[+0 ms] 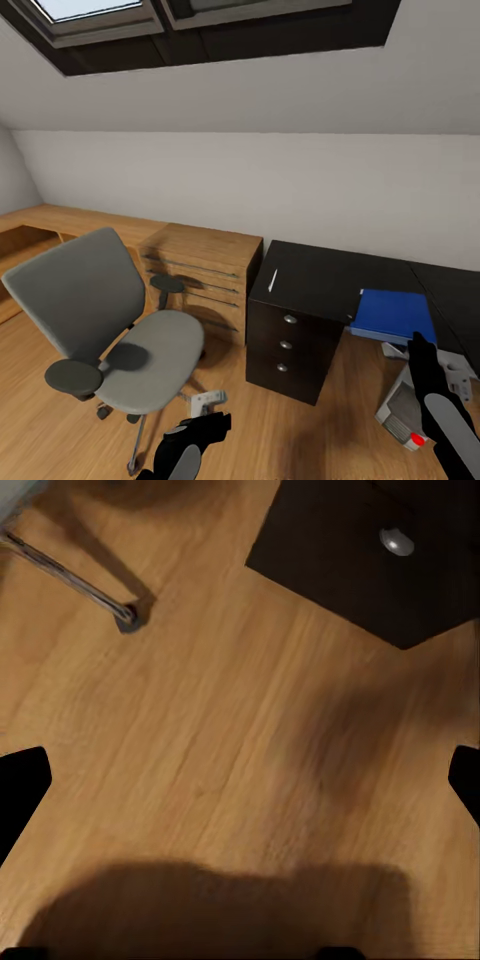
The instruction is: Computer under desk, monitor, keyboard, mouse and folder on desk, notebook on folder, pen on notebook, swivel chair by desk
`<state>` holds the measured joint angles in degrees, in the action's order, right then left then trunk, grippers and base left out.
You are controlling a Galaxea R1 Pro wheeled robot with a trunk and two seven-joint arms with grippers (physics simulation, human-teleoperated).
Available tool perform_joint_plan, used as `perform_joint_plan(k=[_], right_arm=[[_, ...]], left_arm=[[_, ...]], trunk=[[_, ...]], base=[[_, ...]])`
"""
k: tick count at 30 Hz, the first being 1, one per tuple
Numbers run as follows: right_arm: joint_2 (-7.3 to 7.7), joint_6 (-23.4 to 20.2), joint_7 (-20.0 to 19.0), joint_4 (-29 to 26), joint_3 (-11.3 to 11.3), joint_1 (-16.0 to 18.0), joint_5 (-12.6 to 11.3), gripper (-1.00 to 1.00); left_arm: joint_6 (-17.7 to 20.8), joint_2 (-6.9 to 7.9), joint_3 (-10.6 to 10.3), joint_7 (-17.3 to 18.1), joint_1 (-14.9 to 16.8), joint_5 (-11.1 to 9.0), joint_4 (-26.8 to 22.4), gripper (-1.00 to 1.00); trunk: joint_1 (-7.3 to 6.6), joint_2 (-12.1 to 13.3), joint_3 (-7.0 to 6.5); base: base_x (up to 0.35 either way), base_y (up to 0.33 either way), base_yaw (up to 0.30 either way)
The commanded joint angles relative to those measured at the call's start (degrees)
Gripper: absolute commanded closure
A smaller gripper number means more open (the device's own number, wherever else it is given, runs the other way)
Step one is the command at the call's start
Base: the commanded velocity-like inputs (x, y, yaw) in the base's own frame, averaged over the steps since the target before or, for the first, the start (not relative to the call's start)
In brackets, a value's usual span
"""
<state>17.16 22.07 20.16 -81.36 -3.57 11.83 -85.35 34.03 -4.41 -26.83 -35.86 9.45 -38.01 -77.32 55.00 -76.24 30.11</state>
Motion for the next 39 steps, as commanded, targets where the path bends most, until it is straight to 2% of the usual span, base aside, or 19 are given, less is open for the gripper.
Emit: perform_joint_plan(k=[1,5,7,8,11,15,19,26,31,39], right_arm=[[0.08,0.35,0.08,-0.08,0.06,0.04,-0.39,1.0],[0.16,0.35,-0.05,-0.29,0.05,-0.01,-0.35,1.0],[0.23,0.35,-0.63,-0.36,-0.01,-0.04,-0.28,1.0],[0.23,0.35,-0.84,-0.37,-0.02,-0.05,-0.27,1.0],[0.24,0.35,-1.09,-0.38,-0.03,-0.05,-0.25,1.0],[0.18,0.35,-1.16,-0.32,-0.04,-0.05,-0.25,1.0],[0.16,0.35,-1.17,-0.11,-0.04,-0.05,-0.23,1.0],[0.01,0.58,-1.19,0.04,0.0,-0.05,-0.29,1.0],[-0.1,0.78,-2.05,-0.4,-0.11,-0.05,-0.34,1.0],[-0.24,1.2,-3.89,-0.38,-0.02,-0.05,-0.24,1.0]], left_arm=[[-0.11,0.07,-0.89,-0.63,0.04,-0.6,0.26,-1.0],[-0.55,2.2,-5.02,-0.67,0.04,-0.62,5.09,-1.0],[-0.74,2.8,-8.19,-0.68,0.04,-0.4,12.51,-1.0],[-0.77,2.87,-8.77,-0.69,0.04,-0.31,14.06,-1.0],[-1.81,2.88,-9.3,-0.69,0.04,-0.32,15.65,-1.0],[-6.98,2.78,-9.73,-0.63,0.04,-0.39,17.52,-1.0],[-8.43,2.67,-9.88,-0.62,0.04,-0.39,17.99,-1.0],[-8.71,2.61,-10.21,-0.69,0.04,-0.4,18.09,-1.0],[-8.78,2.57,-12.47,-0.84,0.04,-0.4,18.13,-1.0],[-8.8,2.56,-12.81,-0.95,0.04,-0.31,18.09,-1.0]], trunk=[[-0.23,0.38,-0.07],[-1.11,1.98,-0.57],[-1.33,2.38,-0.64],[-1.33,2.38,-0.59],[-1.33,2.38,-0.42],[-1.33,2.38,-0.2],[-1.33,2.38,0.01],[-1.33,2.38,0.4],[-1.33,2.38,0.47],[-1.33,2.38,0.47]], base=[[0.0,0.0,-0.22],[0.0,0.0,-0.22],[0.0,0.0,-0.22],[0.0,0.0,-0.22],[0.0,0.0,-0.22],[0.0,0.0,-0.22],[0.0,0.0,-0.22],[0.0,0.0,-0.203],[0.0,0.0,-0.035],[0.0,0.0,-0.002]])
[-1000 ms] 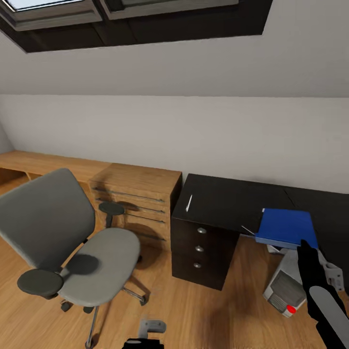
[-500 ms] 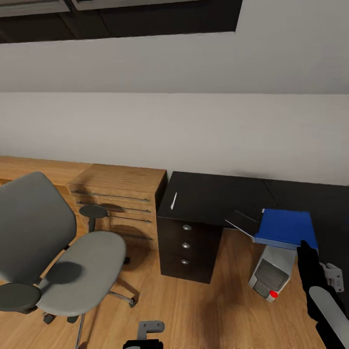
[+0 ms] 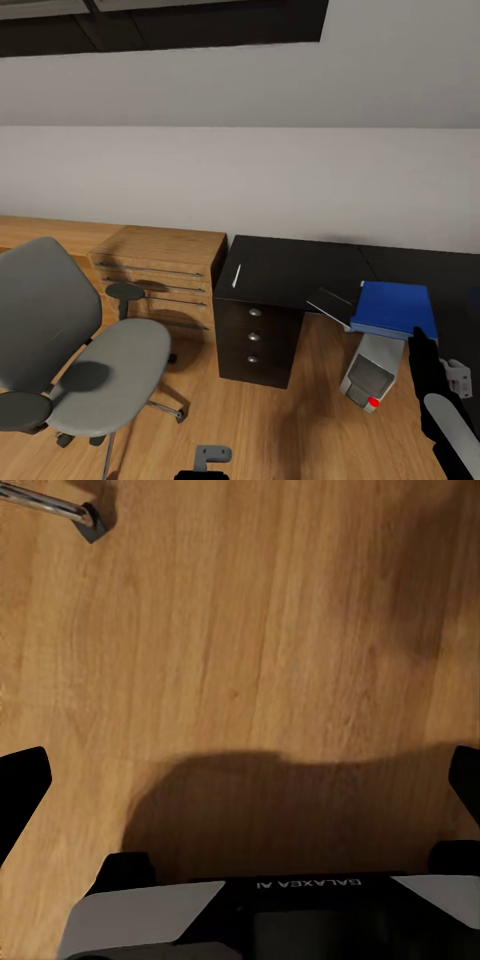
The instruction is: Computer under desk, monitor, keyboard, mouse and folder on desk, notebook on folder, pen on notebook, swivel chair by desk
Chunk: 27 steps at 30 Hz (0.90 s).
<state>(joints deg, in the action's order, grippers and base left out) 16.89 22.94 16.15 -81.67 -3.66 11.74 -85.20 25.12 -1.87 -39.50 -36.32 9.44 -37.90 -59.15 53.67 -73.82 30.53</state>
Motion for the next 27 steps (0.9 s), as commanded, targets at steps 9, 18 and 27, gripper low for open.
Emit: perform_joint_plan(k=[9,18,27], right_arm=[[0.12,0.35,-0.06,1.8,-0.01,-0.01,-0.17,1.0],[0.23,0.35,-0.13,1.95,-0.13,-0.02,-0.08,1.0],[0.33,0.35,-0.24,1.95,-0.29,-0.02,-0.08,1.0]], left_arm=[[0.11,0.0,-0.21,-0.44,0.06,-0.58,-0.01,-1.0],[0.1,-0.04,-0.15,-0.43,0.06,-0.52,0.42,-1.0],[0.1,0.03,0.18,-0.5,0.06,-0.55,0.52,-1.0]], trunk=[[0.0,-0.04,0.29],[0.0,-0.04,0.7],[0.0,-0.04,1.06]], base=[[0.0,0.0,-0.115],[0.0,0.0,-0.242],[0.0,0.0,-0.256]])
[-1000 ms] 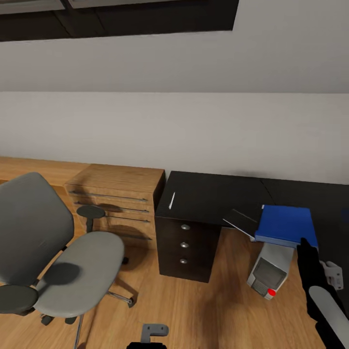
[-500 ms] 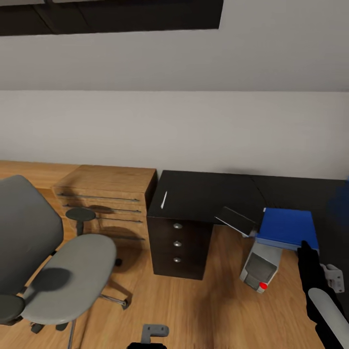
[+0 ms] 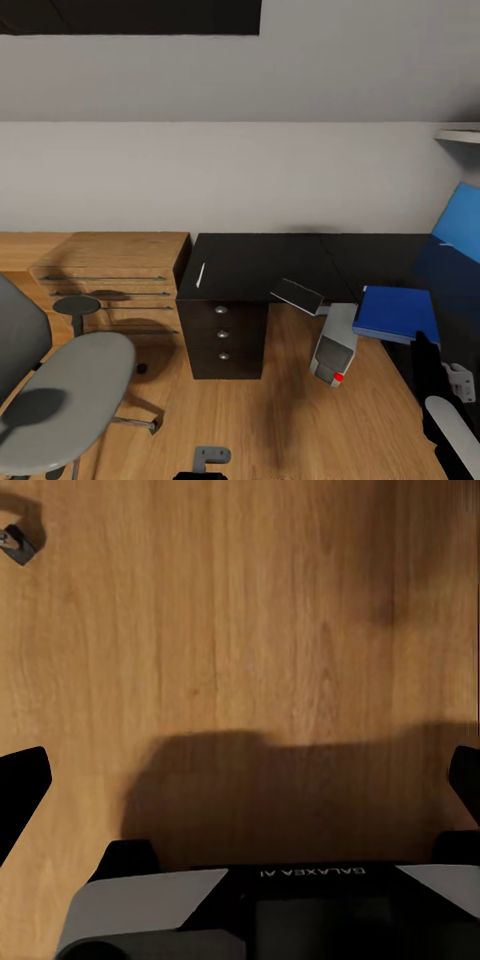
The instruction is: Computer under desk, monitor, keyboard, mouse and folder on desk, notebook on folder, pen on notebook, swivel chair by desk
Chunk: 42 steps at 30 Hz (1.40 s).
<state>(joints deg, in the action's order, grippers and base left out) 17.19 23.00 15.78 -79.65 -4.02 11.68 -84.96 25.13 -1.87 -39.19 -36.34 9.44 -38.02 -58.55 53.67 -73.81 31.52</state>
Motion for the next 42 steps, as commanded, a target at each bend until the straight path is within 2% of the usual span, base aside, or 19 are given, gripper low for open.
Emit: perform_joint_plan(k=[1,9,13,15,30,34,36,42], right_arm=[[0.04,0.34,0.08,-0.07,0.06,0.06,-0.3,1.0],[-0.18,0.38,-0.58,-0.17,0.06,0.06,-0.32,1.0],[-0.18,0.24,-4.28,-0.22,-0.01,0.05,-0.34,1.0],[-0.11,0.22,-4.87,-0.19,-0.02,0.06,-0.32,1.0],[-0.25,0.76,-5.79,-0.02,-0.31,0.09,-0.34,1.0],[-0.05,0.49,-5.54,2.87,-0.62,0.32,-0.38,1.0],[0.16,0.27,-5.43,5.51,-0.77,2.25,-0.39,1.0],[0.15,0.53,-5.67,18.16,-1.45,13.9,-0.38,1.0]], left_arm=[[0.1,0.02,-0.11,-0.48,0.05,-0.44,-0.08,-1.0],[0.1,0.02,-0.17,-0.48,0.05,-0.45,-0.08,-1.0],[0.1,0.02,-0.18,-0.48,0.05,-0.47,-0.08,-1.0],[0.1,0.02,-0.18,-0.48,0.05,-0.46,-0.08,-1.0],[0.1,0.02,-0.45,-0.48,0.05,-0.31,-0.08,-1.0],[0.1,-0.01,-0.45,-0.48,0.05,-0.3,-0.08,-1.0],[0.1,0.01,-0.45,-0.48,0.05,-0.3,-0.08,-1.0],[-0.27,0.02,-0.45,-0.54,0.05,-0.21,-0.08,-1.0]], trunk=[[0.0,-0.04,0.07],[0.0,-0.04,-0.06],[0.0,-0.04,-0.08],[0.0,-0.04,-0.08],[0.0,-0.04,-0.08],[0.0,-0.04,-0.08],[0.0,-0.04,-0.08],[0.0,-0.04,-0.08]], base=[[0.0,0.0,-0.282],[0.0,0.0,-0.22],[0.0,0.0,-0.022],[0.0,0.0,-0.004],[0.0,0.0,0.0],[0.0,0.0,0.0],[0.0,0.0,0.0],[0.0,0.0,0.0]])
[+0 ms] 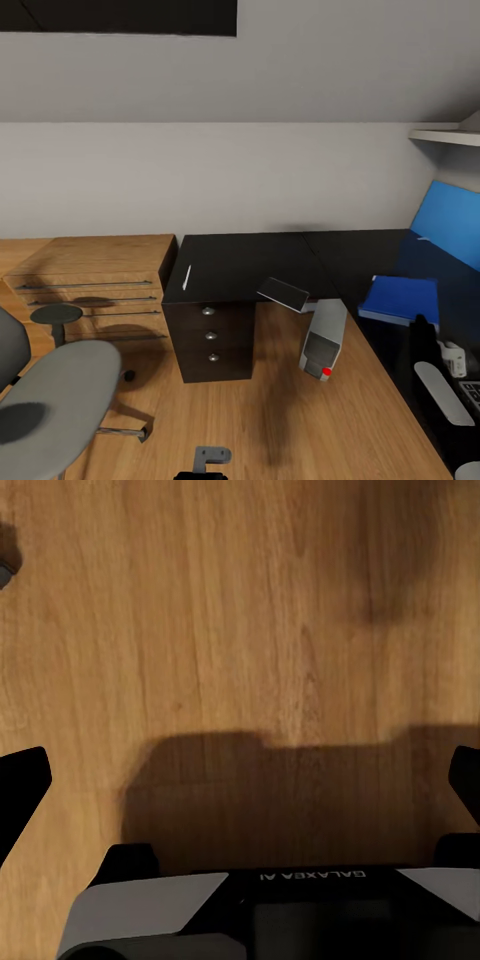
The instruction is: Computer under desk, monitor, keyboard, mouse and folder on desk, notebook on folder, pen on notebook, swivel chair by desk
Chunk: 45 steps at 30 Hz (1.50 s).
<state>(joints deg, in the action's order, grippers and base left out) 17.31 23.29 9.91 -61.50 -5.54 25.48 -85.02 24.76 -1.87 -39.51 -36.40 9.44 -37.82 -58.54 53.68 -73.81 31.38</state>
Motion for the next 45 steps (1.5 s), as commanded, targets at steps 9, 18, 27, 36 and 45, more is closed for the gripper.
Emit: perform_joint_plan(k=[9,18,27,36,45], right_arm=[[-2.17,7.05,0.43,9.49,0.08,10.14,-0.53,1.0],[-4.82,11.62,0.29,14.18,-0.24,10.47,-0.5,1.0],[-7.3,11.56,0.16,14.81,-0.17,10.39,-0.58,1.0],[-8.84,11.37,-0.77,16.4,-0.49,10.4,-0.18,1.0],[-8.61,11.53,0.45,16.01,-0.38,10.29,3.87,1.0]], left_arm=[[-5.11,-0.06,-0.66,-0.43,0.05,-0.51,0.77,-1.0],[-5.16,-0.06,-2.31,-0.34,0.05,-0.59,0.8,-1.0],[-5.24,0.03,-2.3,-0.27,0.05,-0.59,-0.1,-1.0],[-5.32,-0.81,-1.59,-0.34,0.05,-0.75,-1.68,-1.0],[-5.34,-1.63,-1.88,-0.34,0.05,-0.67,-1.15,-1.0]], trunk=[[0.0,-0.04,0.06],[0.0,-0.04,0.06],[0.0,-0.04,0.06],[0.0,-0.04,0.06],[0.0,-0.04,0.06]], base=[[0.011,-0.027,0.0],[0.163,-0.258,0.0],[0.027,-0.036,0.0],[0.0,-0.001,0.0],[0.0,0.0,0.0]])
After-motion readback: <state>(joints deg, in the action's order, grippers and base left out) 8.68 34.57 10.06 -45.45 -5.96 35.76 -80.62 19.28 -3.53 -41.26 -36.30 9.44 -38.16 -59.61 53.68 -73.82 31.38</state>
